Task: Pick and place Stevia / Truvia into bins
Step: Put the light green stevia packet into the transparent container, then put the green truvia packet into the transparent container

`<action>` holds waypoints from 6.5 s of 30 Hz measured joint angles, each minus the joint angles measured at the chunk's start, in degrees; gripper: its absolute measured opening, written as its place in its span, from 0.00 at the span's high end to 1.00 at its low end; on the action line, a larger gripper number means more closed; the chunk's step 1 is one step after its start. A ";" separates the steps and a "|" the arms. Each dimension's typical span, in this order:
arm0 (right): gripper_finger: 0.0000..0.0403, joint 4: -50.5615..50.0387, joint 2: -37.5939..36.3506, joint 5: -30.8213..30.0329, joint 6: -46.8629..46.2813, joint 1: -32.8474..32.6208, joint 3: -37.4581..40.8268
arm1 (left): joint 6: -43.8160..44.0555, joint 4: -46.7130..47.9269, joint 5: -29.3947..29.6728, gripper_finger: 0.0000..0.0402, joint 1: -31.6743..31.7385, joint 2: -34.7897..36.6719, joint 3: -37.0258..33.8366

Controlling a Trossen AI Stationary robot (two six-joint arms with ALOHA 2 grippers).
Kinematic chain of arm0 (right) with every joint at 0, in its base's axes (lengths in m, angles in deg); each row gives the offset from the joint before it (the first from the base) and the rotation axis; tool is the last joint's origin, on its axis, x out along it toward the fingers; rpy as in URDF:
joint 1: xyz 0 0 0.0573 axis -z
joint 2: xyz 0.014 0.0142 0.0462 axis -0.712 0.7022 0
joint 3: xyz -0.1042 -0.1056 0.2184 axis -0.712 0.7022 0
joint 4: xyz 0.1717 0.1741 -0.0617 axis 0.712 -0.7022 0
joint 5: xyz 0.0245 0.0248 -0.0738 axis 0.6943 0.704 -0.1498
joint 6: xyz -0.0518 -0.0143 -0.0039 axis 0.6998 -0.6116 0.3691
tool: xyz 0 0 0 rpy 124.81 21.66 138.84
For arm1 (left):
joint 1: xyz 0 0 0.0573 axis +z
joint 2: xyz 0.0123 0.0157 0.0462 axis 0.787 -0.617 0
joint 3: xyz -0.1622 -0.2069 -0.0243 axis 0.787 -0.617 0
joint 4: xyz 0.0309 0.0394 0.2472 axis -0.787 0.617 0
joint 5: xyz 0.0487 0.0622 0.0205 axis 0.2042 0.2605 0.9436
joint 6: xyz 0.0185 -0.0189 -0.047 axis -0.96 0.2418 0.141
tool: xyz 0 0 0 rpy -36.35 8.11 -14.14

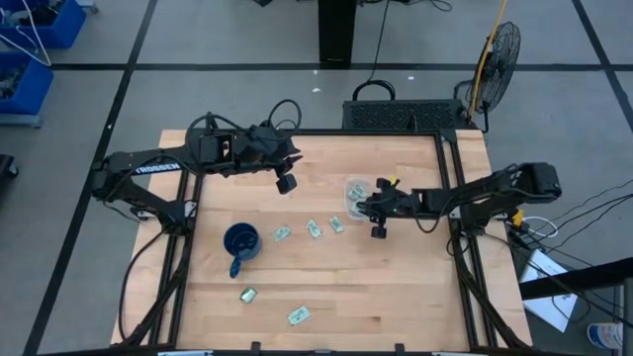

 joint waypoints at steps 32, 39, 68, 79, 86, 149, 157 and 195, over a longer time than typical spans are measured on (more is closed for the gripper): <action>0.51 7.65 -4.31 1.24 4.17 -16.11 -8.90 | 3.12 15.20 -25.00 0.81 -7.55 -0.01 -2.33; 0.51 7.43 -4.29 1.19 -0.06 -19.79 -8.90 | 8.49 15.61 -27.16 0.81 -23.77 -0.02 -11.82; 0.51 13.34 -4.32 1.04 12.20 -14.51 -8.87 | 23.32 -11.97 -21.24 0.81 -44.70 -2.51 -35.93; 0.51 11.78 -4.32 1.28 11.88 -14.27 -8.85 | 5.25 -2.19 -16.96 0.81 -47.08 -14.61 -30.49; 0.51 12.01 -4.32 1.28 11.88 -14.27 -8.85 | 5.00 4.95 -15.47 0.81 -46.47 -13.53 -30.36; 0.51 11.53 -4.32 1.34 11.88 -14.29 -8.85 | 3.69 17.63 -5.87 0.99 -43.14 -7.56 -14.05; 0.51 6.27 -5.83 0.31 10.73 -14.32 -8.85 | -15.99 13.28 5.94 1.00 -30.48 -7.49 -8.59; 0.51 -29.91 -27.55 -7.51 -28.68 -19.29 -2.40 | -27.89 -38.26 -11.45 0.89 0.85 -39.39 0.44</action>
